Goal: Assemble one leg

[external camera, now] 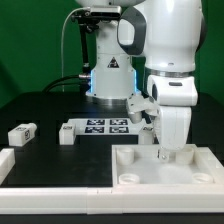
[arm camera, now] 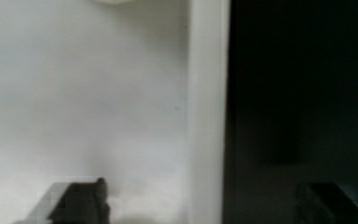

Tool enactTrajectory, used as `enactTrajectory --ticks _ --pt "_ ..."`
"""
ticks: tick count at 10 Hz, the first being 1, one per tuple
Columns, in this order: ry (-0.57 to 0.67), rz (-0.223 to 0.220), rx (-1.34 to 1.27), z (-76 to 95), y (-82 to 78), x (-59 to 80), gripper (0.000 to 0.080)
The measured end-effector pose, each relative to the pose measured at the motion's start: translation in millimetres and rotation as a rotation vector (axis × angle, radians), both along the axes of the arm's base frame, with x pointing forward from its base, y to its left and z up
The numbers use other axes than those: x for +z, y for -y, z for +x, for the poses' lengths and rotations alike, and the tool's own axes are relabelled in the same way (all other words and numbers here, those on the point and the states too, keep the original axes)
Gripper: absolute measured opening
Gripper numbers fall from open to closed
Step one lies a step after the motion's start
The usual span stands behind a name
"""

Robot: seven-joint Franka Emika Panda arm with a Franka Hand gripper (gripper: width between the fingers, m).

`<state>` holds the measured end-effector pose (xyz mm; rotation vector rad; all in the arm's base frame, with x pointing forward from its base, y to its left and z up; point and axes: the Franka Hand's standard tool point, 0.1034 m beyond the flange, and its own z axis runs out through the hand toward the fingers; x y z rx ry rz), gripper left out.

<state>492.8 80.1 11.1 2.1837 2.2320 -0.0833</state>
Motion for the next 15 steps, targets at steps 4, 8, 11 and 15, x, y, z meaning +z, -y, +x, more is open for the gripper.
enactTrajectory --ticks 4,8,11,15 --pt "0.0 0.0 0.0 0.0 0.0 0.0 0.0648" --pt "0.034 0.005 -0.063 -11.8 1.4 17.8 0.0649" --pt "0.076 0.006 -0.197 -37.2 -3.7 46.8 0.0649" --pt "0.072 0.014 -0.371 -37.0 -4.4 42.7 0.0649"
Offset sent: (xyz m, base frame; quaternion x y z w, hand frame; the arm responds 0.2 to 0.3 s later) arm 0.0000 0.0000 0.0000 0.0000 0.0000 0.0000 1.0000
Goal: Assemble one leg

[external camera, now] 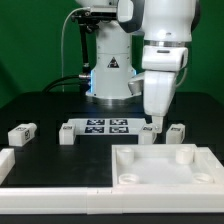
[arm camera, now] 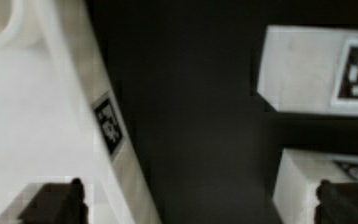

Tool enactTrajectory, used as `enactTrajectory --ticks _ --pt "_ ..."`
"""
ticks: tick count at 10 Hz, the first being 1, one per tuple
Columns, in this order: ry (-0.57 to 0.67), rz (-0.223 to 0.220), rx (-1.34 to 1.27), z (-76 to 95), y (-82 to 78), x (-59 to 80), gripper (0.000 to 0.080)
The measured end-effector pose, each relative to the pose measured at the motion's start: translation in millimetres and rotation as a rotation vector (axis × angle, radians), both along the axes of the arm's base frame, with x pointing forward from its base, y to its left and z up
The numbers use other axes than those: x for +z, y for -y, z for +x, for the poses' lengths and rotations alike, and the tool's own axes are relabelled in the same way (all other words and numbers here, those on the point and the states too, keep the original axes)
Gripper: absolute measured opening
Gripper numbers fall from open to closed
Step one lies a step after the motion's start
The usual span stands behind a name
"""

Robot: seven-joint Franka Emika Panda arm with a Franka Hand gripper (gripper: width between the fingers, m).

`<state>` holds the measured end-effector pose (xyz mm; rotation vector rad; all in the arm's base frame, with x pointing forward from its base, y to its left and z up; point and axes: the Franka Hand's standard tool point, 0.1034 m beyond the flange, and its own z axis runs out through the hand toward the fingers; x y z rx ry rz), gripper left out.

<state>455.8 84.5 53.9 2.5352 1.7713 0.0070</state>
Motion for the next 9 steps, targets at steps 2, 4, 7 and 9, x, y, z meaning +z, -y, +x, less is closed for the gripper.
enactTrajectory --ticks 2,4,7,9 --pt "0.004 0.024 -0.239 -0.5 -0.6 -0.4 0.0649" --pt "0.032 0.087 -0.581 -7.4 3.2 -3.4 0.0649" --pt "0.021 0.125 -1.041 -17.9 -14.5 -5.0 0.0649" --pt "0.005 0.141 -1.262 -20.5 -23.5 -5.5 0.0649"
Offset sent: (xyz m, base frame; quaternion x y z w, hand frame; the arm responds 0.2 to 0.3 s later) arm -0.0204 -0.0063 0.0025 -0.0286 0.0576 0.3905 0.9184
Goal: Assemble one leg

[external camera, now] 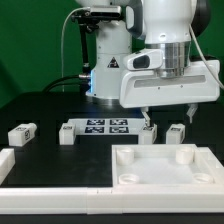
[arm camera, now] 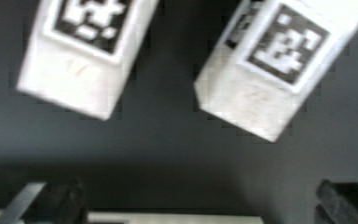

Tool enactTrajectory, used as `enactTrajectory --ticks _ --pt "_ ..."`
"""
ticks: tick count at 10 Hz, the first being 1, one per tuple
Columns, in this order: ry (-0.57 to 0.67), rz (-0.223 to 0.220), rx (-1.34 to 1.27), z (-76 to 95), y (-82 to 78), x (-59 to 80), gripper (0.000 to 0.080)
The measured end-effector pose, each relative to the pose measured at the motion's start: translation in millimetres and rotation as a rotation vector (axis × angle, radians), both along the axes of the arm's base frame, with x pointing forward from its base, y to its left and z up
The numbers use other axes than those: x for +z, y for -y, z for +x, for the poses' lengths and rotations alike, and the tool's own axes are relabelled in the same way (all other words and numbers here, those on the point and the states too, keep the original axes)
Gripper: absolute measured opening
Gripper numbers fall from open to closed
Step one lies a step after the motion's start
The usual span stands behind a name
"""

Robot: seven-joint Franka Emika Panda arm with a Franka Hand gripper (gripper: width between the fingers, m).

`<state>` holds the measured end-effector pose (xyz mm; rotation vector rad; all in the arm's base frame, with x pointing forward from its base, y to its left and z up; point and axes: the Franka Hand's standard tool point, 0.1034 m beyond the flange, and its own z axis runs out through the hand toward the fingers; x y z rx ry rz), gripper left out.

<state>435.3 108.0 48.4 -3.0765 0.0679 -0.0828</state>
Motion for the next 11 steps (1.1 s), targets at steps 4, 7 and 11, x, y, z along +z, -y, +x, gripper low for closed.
enactTrajectory --ticks 4,7,11 --pt "-0.045 0.057 -0.451 -4.3 -11.1 -1.6 0.0649" --pt "-0.079 0.056 -0.424 -4.1 -7.3 -2.0 0.0649" --pt "-0.324 0.081 -0.34 -9.8 0.4 -2.4 0.0649"
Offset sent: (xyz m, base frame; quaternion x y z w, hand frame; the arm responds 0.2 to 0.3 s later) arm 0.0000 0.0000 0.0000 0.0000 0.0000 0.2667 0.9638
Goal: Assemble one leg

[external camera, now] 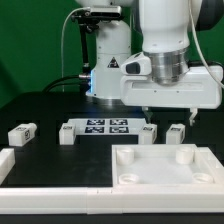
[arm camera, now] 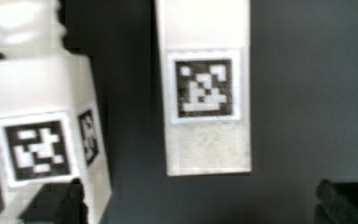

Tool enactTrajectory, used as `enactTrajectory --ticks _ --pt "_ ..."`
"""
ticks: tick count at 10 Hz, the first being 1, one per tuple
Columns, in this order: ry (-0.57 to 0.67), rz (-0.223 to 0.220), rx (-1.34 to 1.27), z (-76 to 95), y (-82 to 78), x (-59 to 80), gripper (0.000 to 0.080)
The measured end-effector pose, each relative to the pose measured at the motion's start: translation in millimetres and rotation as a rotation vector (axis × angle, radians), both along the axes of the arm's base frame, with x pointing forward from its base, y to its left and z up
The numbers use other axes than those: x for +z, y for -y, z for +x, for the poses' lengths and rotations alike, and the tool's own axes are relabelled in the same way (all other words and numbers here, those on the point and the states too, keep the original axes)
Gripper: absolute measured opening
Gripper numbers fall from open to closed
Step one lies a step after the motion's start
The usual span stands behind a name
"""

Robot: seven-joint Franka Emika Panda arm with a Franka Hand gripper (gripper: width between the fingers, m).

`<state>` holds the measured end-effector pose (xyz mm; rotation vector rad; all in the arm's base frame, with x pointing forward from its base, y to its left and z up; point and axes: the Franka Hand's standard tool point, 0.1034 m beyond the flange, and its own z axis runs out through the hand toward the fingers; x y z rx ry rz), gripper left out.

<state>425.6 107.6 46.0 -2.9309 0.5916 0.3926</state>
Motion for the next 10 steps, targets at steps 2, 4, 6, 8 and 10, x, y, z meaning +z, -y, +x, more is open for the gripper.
enactTrajectory --ticks 2,4,6,8,10 --pt "-0.164 0.053 0.027 -5.8 1.9 0.5 0.0649" --pt "-0.332 0.106 0.034 -11.2 2.3 1.9 0.0649" --pt "-0.46 0.136 0.05 -20.3 -4.7 4.8 0.0649" --pt "-0.485 0.158 0.054 -22.9 -15.0 2.8 0.0649" --pt "-0.465 0.17 0.038 -27.7 -19.4 -6.7 0.0649"
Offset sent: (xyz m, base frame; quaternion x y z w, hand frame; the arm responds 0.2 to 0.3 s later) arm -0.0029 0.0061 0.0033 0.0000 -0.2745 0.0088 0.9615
